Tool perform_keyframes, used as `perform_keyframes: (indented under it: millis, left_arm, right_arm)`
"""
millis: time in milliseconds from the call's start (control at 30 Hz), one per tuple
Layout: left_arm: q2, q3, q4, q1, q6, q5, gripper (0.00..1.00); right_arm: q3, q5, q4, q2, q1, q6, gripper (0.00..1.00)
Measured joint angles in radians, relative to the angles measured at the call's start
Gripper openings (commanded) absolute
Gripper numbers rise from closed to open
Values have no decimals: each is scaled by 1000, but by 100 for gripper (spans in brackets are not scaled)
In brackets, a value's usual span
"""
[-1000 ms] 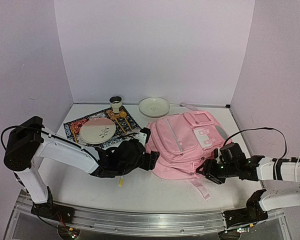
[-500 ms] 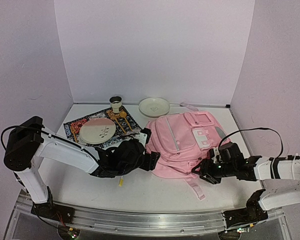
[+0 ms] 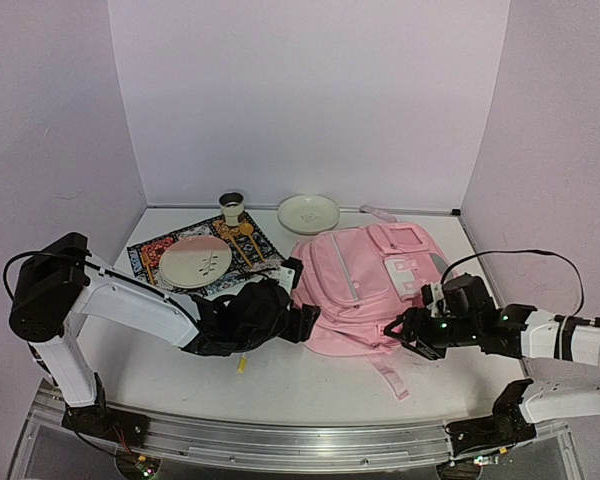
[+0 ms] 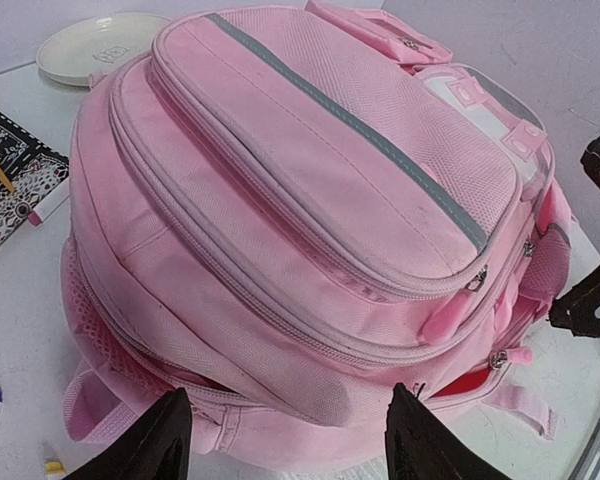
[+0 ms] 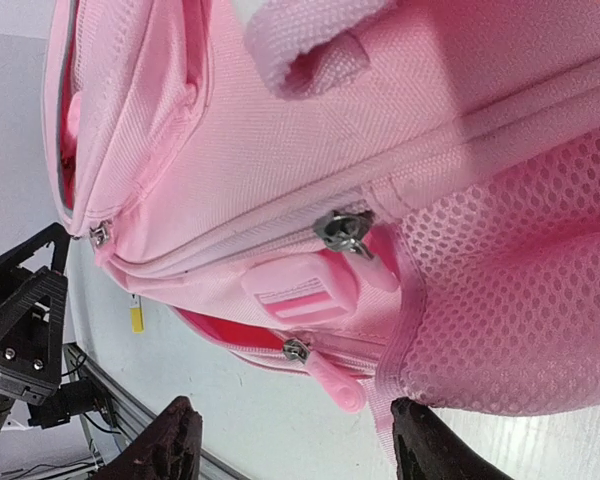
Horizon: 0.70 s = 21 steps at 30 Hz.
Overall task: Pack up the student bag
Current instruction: Adjust the student bag at the center of the board, then pick up the largest pocket of the bag from the student bag.
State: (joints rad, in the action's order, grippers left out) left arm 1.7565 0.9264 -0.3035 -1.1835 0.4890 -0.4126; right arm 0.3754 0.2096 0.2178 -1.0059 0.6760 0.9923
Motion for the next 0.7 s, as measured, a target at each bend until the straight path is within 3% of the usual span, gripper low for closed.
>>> perform_keyframes:
  millis: [433,700]
  left_arm:
    - [0,0,0,6,10,0,67]
    - [0,0,0,10,14,1,67]
  right_arm:
    - [61,-54,-63,-73,89,-3,71]
    - [163,-121,-175,68,100,-26,72]
